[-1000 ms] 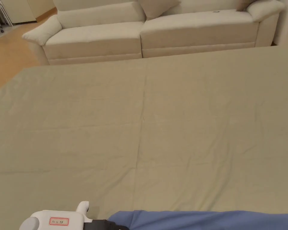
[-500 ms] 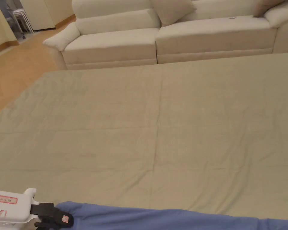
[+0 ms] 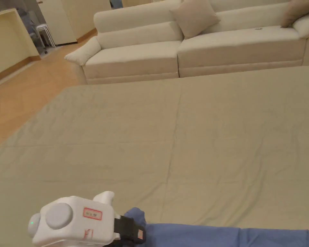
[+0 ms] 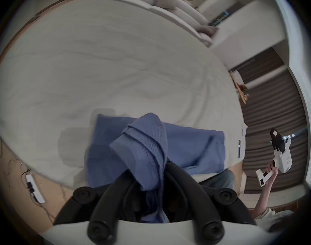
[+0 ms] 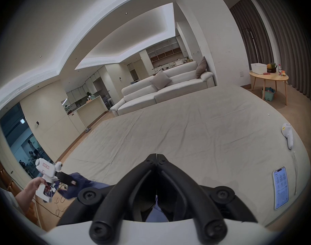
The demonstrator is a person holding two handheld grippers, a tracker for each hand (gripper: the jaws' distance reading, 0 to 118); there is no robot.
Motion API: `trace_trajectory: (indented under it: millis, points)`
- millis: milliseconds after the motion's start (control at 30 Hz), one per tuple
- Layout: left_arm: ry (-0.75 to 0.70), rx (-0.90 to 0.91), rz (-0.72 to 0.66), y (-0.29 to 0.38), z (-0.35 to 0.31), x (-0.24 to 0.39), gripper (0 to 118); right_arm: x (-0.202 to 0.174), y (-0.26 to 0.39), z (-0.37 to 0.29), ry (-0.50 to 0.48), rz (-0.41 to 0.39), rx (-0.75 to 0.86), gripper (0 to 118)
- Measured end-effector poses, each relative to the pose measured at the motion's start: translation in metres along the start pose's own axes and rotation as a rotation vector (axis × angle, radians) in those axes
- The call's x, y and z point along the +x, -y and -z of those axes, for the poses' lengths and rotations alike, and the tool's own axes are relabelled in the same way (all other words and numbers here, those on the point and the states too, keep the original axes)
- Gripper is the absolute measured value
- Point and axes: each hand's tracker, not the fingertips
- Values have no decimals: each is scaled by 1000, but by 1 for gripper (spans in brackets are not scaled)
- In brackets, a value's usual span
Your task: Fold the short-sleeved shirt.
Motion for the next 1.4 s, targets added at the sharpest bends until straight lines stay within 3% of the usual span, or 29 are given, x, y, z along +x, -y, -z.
trace_trajectory:
  millis: [100,167,300,333,400,433,467,533,633,667,733,767,833,1100,1400]
  points:
    - [90,-67,69,8,47,58,6,0,1,-22,3,-10,18,0]
    - [79,-115,194,14,78,88,6,3,0,-37,23,-31,34,0]
    - [25,-157,107,10,117,79,10,14,2,-53,47,-30,29,0]
    - [19,-166,79,9,118,76,24,16,3,-57,57,-22,24,0]
    - [113,-169,82,15,100,68,88,21,6,-62,68,-21,26,0]
    - [192,-144,74,19,85,61,107,23,8,-63,73,-19,27,0]
    - [251,-115,61,22,69,57,114,25,9,-64,80,-15,25,0]
    - [292,-2,-17,28,37,35,113,30,13,-62,87,1,19,0]
    - [216,26,-67,25,30,17,108,35,18,-57,95,22,3,0]
    - [239,13,-53,25,33,14,86,36,20,-55,99,26,0,0]
    - [248,23,-38,25,47,24,9,38,22,-53,100,40,-13,0]
    - [226,4,-3,26,58,31,0,39,23,-52,102,43,-17,0]
    - [211,-45,67,27,84,43,0,41,25,-51,106,48,-28,0]
    - [188,-167,123,46,182,96,0,54,31,-56,146,66,-52,0]
    - [358,-79,125,57,114,99,0,47,41,-42,116,63,-100,0]
